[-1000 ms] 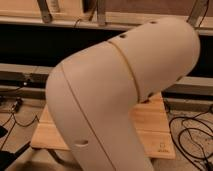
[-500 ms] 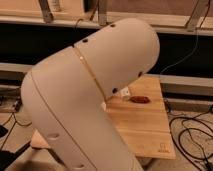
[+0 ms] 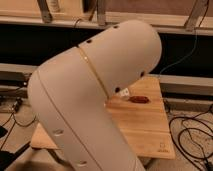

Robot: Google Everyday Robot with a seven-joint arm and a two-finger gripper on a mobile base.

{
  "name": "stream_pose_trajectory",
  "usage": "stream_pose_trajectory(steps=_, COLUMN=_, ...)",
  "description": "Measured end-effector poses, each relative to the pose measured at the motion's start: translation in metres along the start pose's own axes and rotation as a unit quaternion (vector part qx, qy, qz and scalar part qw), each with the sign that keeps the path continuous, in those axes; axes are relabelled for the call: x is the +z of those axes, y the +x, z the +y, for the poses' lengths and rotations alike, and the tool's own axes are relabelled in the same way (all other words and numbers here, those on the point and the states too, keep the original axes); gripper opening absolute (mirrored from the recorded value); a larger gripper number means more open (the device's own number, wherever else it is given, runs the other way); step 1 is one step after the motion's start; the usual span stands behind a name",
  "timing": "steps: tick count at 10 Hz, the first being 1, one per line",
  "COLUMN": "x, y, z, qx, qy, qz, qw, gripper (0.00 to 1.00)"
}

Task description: Place the white sponge in the ceramic cup

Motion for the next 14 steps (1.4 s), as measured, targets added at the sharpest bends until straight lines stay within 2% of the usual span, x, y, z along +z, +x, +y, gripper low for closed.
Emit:
stream_pose_trajectory(steps=2, x=0.028, y=-0.005, z=0.014, qx=0.027, qy=-0.017, qz=-0.020, qw=0.9993, gripper=0.80)
stream_pose_trajectory(steps=3, x=0.048, y=-0.007, z=0.023, qx=0.054, qy=-0.030, qz=-0.032, qw=0.9976, gripper=0.80)
stream_pose_trajectory(steps=4, x=0.056, y=-0.002, z=0.023, qx=0.067, qy=-0.036, qz=-0.035, qw=0.9965, gripper=0.80)
stream_pose_trajectory(steps=6, x=0.070, y=0.007, z=0.007, qx=0.070, qy=-0.042, qz=-0.043, qw=0.9957, gripper=0.80)
stream_pose_trajectory(steps=8, x=0.080, y=0.010, z=-0.007, qx=0.069, qy=-0.044, qz=-0.053, qw=0.9952, gripper=0.80)
stream_pose_trajectory(steps=13, x=0.080, y=0.010, z=-0.005, qx=0.070, qy=-0.045, qz=-0.053, qw=0.9951, gripper=0.80)
stream_pose_trajectory(steps=14, x=0.084, y=0.005, z=-0.003, qx=0.070, qy=-0.045, qz=-0.060, qw=0.9948, gripper=0.80)
